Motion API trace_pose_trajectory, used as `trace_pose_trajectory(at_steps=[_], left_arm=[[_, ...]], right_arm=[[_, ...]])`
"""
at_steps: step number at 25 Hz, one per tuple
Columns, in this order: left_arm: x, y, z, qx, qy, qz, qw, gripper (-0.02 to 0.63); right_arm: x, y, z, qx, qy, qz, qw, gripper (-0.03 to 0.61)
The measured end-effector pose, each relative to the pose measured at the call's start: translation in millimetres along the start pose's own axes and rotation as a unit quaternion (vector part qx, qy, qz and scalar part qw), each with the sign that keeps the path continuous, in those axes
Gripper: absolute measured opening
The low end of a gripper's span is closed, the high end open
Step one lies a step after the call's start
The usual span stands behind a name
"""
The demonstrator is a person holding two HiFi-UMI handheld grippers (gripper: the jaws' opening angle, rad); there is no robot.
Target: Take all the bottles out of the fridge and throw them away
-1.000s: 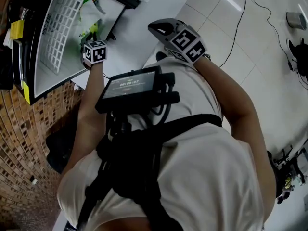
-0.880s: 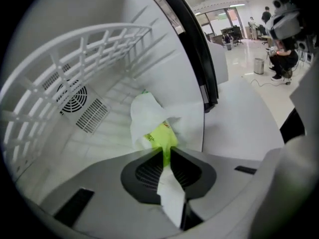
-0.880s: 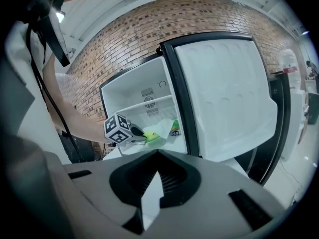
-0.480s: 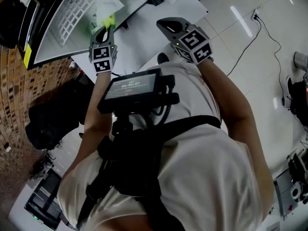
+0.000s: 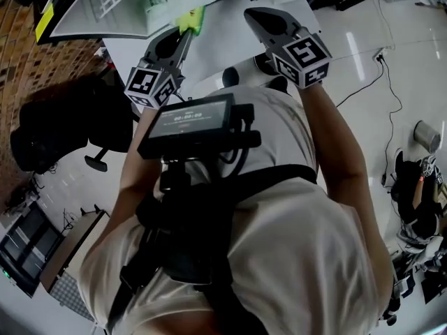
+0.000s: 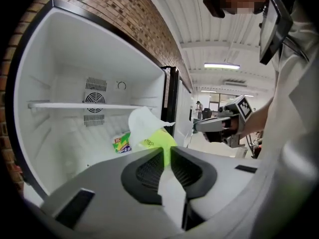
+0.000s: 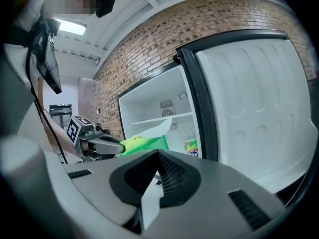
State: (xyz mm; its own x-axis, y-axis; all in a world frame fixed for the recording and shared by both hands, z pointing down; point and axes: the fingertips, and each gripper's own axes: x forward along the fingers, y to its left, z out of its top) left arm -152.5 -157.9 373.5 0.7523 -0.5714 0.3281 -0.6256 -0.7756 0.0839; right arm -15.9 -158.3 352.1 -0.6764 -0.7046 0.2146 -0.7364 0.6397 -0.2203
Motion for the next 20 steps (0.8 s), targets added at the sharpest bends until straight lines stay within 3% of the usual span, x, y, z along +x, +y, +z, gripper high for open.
trace_pose_trajectory(at_steps=[8, 16, 20], left_arm=[[8, -37, 9, -0.003, -0.012, -0.048, 0.9987, 0.051], [22, -44, 3, 0.014, -0.003, -0.082, 0.9965, 0.051], [31, -56, -7, 0.024, 0.017, -0.119, 0.9925, 0.051]], right_arm=[[1, 22, 2, -0.005, -0.015, 0.038, 0.999, 0.003], [-16, 9, -7, 0.005, -0.017, -0.003, 1.0, 0.003], [-26, 3, -10, 0.011, -0.023, -0.037, 0.999, 0.003]])
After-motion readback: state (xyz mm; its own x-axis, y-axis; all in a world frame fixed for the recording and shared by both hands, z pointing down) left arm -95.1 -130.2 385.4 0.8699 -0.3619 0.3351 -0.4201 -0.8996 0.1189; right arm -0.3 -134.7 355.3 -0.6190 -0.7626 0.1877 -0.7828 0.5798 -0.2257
